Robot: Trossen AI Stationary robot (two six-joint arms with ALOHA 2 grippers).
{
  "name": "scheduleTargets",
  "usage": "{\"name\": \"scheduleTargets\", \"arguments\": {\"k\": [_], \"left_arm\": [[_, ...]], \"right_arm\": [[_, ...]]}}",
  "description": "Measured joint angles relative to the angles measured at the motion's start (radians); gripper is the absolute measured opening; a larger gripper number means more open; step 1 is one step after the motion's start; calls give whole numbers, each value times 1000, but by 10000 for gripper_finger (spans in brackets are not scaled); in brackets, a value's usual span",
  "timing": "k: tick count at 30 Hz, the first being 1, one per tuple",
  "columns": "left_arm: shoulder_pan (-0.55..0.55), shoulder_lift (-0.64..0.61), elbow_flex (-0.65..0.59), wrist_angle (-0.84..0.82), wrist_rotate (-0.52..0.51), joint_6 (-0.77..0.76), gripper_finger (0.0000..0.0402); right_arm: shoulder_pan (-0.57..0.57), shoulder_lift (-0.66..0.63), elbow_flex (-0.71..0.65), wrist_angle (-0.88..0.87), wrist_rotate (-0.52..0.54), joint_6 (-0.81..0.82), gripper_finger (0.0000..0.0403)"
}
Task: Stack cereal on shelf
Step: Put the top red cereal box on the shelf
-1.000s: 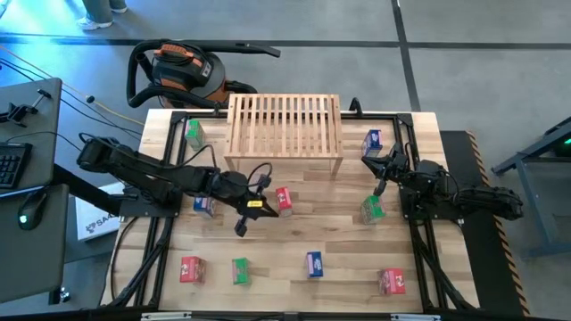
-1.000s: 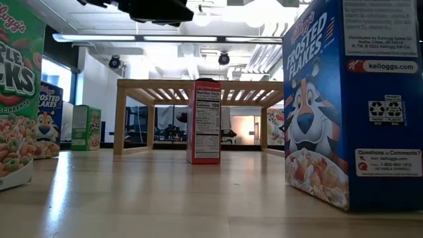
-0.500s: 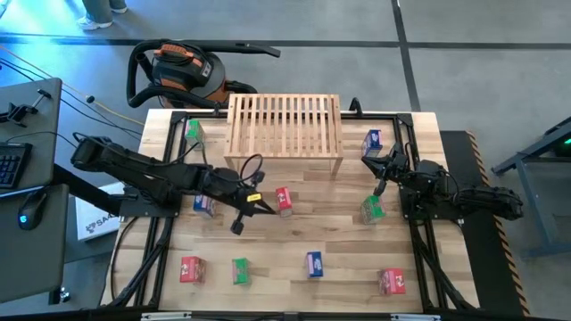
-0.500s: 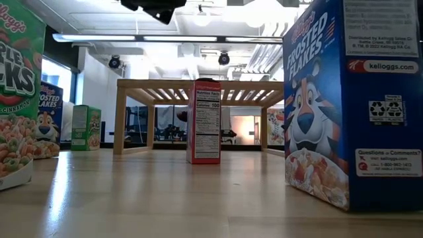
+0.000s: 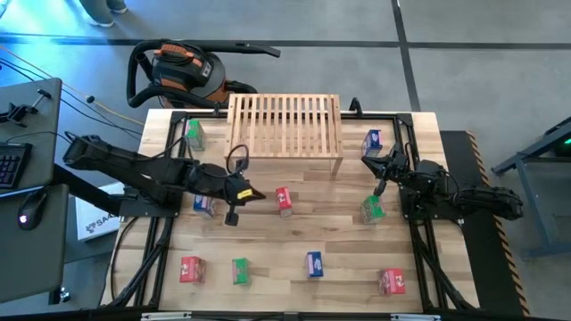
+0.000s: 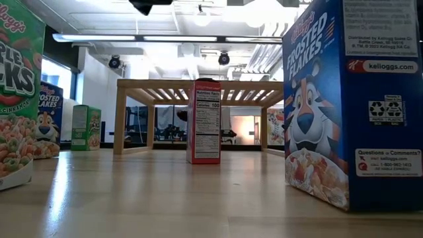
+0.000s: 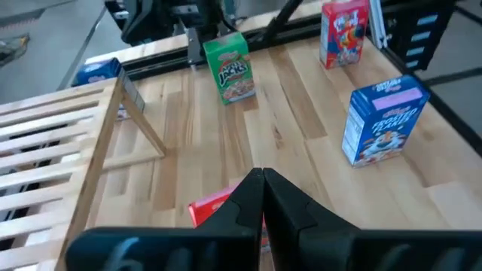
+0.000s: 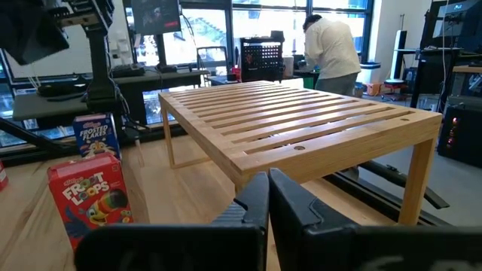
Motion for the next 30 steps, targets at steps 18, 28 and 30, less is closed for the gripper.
{"name": "scheduleTargets", "arguments": {"k": [18,28,30], "left_arm": [[76,29,-160,336,192,-26,0],[188,169,-103,410,281,-61,0],[204,216,-66,401,307,-61,0]], "right_arm": [[0,0,0,0,0,0,0],[0,-1,0,0,0,0,0],[0,-1,0,0,0,0,0]]}}
